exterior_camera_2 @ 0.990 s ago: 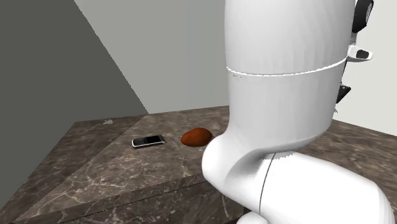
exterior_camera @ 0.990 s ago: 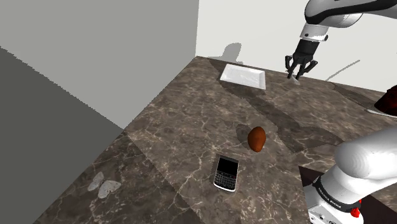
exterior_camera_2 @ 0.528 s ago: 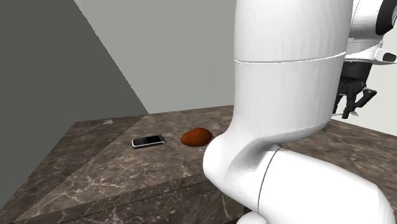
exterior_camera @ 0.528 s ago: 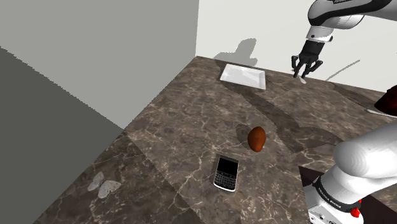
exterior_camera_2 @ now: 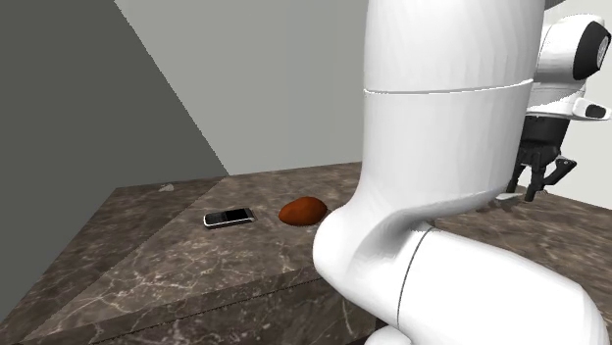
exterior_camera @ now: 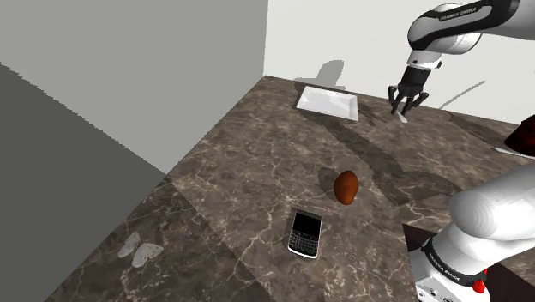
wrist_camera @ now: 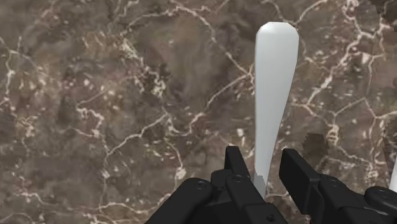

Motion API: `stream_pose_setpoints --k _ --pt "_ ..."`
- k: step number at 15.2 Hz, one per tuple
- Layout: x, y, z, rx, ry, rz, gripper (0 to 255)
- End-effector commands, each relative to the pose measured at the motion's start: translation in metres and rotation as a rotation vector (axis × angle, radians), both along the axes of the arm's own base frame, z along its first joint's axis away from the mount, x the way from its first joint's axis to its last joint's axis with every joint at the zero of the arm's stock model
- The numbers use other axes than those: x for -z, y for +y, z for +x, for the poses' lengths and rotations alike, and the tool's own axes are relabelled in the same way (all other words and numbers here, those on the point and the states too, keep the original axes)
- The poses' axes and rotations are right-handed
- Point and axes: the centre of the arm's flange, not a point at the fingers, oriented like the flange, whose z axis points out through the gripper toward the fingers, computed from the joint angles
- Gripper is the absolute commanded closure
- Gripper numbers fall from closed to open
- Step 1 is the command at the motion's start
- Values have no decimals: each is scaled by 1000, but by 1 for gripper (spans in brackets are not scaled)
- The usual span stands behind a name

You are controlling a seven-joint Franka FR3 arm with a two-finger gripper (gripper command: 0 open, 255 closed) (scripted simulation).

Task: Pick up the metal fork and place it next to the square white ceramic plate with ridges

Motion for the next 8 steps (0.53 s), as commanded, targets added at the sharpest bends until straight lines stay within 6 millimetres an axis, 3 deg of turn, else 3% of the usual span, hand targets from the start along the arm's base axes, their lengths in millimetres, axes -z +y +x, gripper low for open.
stream_pose_setpoints --k 1,5,8 --pt "11 1 0 0 -1 0 255" --pt "32 1 0 0 -1 0 255" --pt "35 1 0 0 -1 0 255"
